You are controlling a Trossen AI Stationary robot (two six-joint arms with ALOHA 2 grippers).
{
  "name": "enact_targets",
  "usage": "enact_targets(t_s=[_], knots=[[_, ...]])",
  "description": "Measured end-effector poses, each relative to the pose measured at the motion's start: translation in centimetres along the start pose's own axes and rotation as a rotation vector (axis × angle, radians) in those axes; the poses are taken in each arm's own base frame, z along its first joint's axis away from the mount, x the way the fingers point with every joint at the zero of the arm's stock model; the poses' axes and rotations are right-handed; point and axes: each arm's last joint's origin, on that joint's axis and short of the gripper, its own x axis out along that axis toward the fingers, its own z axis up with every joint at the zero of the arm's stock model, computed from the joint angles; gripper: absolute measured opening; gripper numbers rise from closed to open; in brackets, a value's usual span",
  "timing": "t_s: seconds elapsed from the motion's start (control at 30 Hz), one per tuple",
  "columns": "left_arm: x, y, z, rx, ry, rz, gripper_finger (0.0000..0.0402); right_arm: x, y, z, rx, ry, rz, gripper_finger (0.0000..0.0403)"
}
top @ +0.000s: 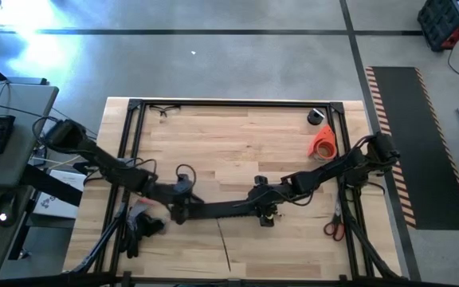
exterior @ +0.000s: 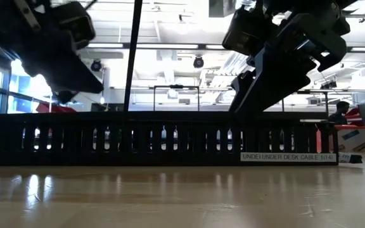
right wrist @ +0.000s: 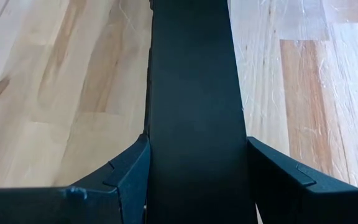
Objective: Ziptie cables
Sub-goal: Close the black cable duct with a black cable duct lid
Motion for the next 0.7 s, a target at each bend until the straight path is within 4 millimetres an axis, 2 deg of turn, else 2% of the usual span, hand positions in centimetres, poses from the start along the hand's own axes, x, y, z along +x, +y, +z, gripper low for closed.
enact_targets(t_s=[0.17,0.37,0.5,0.7], knots=[[1.6,0.3,0.6,0.050,-0.021,-0.121,0.0000,-0.3,0.0,0.1,-0.003,0.000,0.002,0.0205],[3.1,-1.2,1.6,0.280,-0.037,-0.127,0.0013,-0.3,-0.1,0.1,-0.002,-0.001,0.002,0.0205],[3.9,-2.5,3.0,0.409,0.023,-0.096,0.0064,-0.3,-0.1,0.1,-0.001,-0.003,0.002,0.0205],[4.5,-3.9,5.1,0.426,0.134,-0.010,0.0178,-0.3,0.0,0.1,-0.001,-0.006,0.003,0.0205]])
